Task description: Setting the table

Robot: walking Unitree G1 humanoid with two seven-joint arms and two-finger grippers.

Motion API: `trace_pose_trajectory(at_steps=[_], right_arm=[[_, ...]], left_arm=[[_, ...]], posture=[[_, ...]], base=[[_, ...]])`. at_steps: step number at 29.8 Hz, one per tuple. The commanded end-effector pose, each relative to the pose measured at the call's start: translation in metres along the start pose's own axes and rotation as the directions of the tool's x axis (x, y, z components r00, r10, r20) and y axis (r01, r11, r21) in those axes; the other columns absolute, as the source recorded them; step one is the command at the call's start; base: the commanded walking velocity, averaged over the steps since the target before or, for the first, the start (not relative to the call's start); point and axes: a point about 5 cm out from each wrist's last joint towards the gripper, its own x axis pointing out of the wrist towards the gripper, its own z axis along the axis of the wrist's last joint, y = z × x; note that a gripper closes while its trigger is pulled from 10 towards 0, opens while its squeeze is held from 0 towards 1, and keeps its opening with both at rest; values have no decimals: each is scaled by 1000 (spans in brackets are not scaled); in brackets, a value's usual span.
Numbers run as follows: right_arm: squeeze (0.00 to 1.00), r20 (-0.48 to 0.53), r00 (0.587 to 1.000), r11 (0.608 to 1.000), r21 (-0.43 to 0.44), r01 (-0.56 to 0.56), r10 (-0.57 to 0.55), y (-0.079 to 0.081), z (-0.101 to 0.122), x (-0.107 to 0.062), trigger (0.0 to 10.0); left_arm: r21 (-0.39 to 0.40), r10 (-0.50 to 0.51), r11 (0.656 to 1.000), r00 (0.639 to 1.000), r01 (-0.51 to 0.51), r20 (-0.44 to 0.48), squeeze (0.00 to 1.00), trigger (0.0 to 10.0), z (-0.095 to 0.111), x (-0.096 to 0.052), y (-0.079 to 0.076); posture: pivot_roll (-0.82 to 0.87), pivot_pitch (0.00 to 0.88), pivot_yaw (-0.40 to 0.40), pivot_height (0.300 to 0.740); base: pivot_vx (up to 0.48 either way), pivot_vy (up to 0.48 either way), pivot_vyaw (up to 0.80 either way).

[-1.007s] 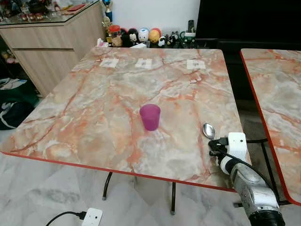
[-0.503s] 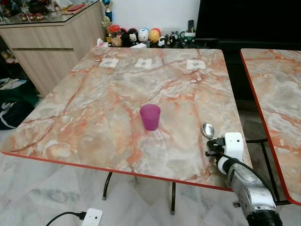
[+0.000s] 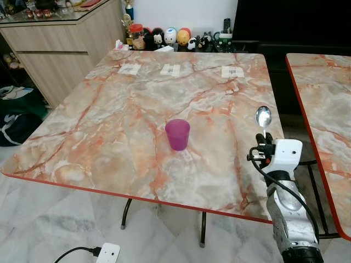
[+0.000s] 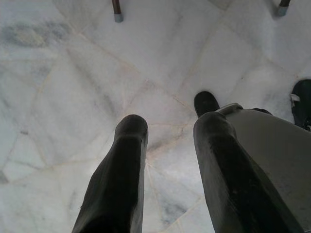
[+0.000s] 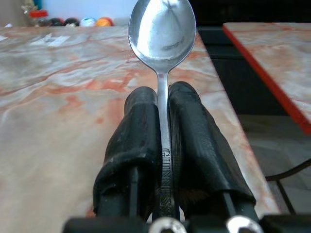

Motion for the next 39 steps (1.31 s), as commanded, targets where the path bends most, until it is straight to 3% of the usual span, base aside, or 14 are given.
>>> trace_pose_trajectory(at_steps=[1, 14, 30, 39], right_arm=[[0, 54, 998, 1000, 4, 17, -17, -1, 8, 2, 10000], [0, 138, 989, 999, 7, 50, -50, -7, 24, 8, 10000], [0, 139, 988, 998, 6, 64, -64, -9, 25, 11, 10000], [0, 167, 983, 997, 11, 75, -76, -10, 30, 12, 10000]], left_arm=[[19, 0, 1000, 1000, 0, -25, 0, 10000, -6, -1, -1], [9, 4, 1000, 1000, -4, -25, 0, 10000, -6, -1, -3], [7, 9, 1000, 1000, -9, -21, 0, 10000, -5, -1, -1], [8, 9, 1000, 1000, -9, -21, 0, 10000, -5, -1, -1]], posture=[[-86, 27, 53, 740], [-86, 20, 45, 740], [-87, 19, 47, 740], [-88, 18, 49, 740]], base=[[0, -386, 0], [0, -433, -273], [0, -451, 0], [0, -449, -451]])
